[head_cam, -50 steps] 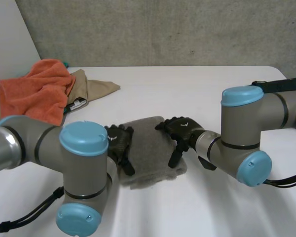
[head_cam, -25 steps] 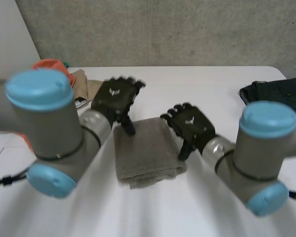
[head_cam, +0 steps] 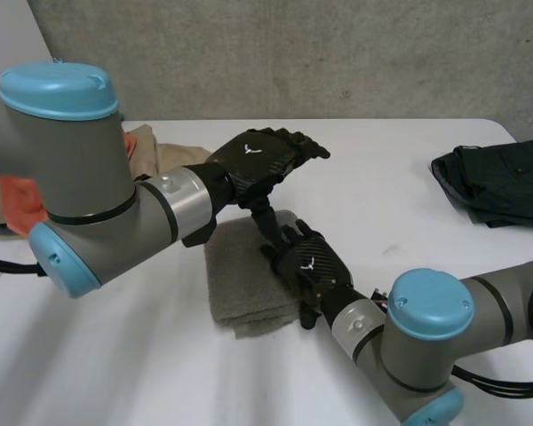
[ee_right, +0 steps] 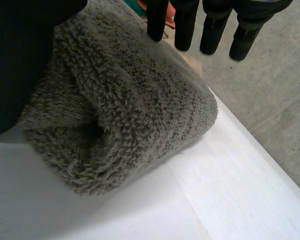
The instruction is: Fold the laundry.
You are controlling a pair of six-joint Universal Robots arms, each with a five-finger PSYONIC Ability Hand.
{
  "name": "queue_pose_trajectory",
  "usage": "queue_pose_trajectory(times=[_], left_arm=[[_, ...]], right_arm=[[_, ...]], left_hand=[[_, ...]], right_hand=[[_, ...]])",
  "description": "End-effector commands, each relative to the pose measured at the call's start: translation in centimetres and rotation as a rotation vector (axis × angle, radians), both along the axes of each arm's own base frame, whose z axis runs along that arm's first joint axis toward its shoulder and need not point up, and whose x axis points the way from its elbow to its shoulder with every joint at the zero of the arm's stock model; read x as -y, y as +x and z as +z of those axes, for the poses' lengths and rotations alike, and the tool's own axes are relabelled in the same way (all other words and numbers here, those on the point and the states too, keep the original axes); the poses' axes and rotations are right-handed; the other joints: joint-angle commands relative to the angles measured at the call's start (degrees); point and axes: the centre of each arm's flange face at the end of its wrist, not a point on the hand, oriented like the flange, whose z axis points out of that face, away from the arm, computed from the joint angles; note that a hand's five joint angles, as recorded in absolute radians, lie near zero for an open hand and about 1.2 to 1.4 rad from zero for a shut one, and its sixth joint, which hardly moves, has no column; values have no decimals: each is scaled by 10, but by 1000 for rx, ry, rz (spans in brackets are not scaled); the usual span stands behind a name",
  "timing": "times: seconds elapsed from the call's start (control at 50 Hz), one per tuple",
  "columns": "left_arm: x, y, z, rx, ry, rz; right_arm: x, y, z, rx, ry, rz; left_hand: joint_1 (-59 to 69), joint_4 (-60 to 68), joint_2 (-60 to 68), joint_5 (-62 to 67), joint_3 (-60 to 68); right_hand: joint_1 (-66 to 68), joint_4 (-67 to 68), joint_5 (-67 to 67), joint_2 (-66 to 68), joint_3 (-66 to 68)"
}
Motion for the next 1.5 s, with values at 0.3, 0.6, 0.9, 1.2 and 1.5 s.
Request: queue_pose_trajectory(times=[0.3, 0.6, 0.9, 1.2, 1.5], left_arm=[[3, 0, 7, -16, -33, 14], [4, 2, 10, -21, -41, 19], [19, 12, 62, -139, -218, 83], [16, 9, 63, -144, -226, 76], [9, 2, 48, -122, -187, 54]], right_arm=[[30, 20, 7, 55, -70, 1], [50, 39, 23, 118, -135, 43], [175, -32, 144, 408, -475, -210], [311, -215, 143, 463, -612, -509], [327, -319, 10, 311, -362, -497]], left_hand=[[32, 26, 24, 7, 23], [31, 24, 23, 5, 21], [31, 24, 23, 5, 21], [31, 24, 23, 5, 21], [31, 24, 23, 5, 21]], right_hand=[[169, 172, 176, 173, 172], [656, 659, 663, 660, 659], [656, 659, 663, 660, 659], [656, 659, 663, 660, 659], [656, 659, 663, 660, 659]])
